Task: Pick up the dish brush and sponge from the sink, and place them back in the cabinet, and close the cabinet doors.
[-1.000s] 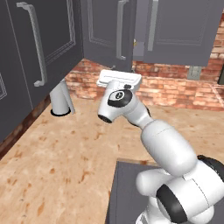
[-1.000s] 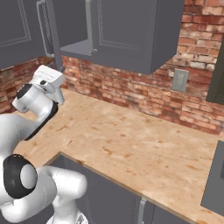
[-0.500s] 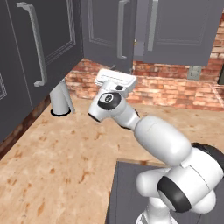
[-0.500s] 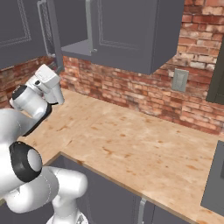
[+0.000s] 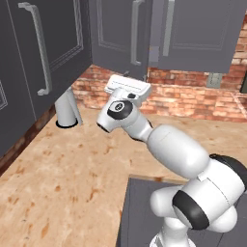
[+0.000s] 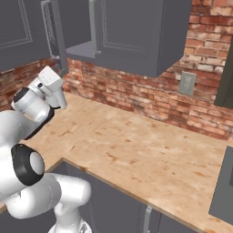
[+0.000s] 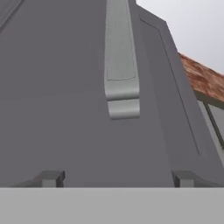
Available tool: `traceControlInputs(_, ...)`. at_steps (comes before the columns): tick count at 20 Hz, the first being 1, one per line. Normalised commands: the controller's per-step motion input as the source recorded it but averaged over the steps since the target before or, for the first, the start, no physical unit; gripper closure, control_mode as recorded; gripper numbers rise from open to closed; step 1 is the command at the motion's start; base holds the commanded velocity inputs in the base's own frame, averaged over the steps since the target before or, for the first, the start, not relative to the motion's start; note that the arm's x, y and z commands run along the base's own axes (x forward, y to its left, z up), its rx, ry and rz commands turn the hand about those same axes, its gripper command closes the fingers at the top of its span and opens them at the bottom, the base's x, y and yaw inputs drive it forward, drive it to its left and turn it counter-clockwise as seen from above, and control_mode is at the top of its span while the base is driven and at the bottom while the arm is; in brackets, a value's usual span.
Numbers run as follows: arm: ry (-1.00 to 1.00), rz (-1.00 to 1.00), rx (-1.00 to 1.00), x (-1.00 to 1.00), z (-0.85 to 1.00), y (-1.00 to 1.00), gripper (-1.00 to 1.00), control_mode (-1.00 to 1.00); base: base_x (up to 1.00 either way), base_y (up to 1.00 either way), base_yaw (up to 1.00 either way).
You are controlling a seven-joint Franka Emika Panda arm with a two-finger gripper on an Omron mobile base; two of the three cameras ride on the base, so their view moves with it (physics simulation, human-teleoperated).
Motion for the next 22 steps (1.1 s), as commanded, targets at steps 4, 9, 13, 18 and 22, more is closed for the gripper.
traceControlInputs(4, 0.0, 0.0, 0.0, 0.46, 0.0, -0.11, -1.0, -1.0, 0.0, 0.0, 0.0)
traceControlInputs(9, 0.0, 0.0, 0.0, 0.49, 0.0, -0.19, -1.0, -1.0, 0.0, 0.0, 0.0)
traceControlInputs(13, 0.0, 0.0, 0.0, 0.48, 0.0, -0.15, -1.0, -1.0, 0.0, 0.0, 0.0)
traceControlInputs(18, 0.0, 0.0, 0.0, 0.49, 0.0, -0.13, -1.0, -1.0, 0.0, 0.0, 0.0)
traceControlInputs(22, 0.0, 0.0, 0.0, 0.42, 0.0, -0.09, -1.0, -1.0, 0.0, 0.0, 0.0)
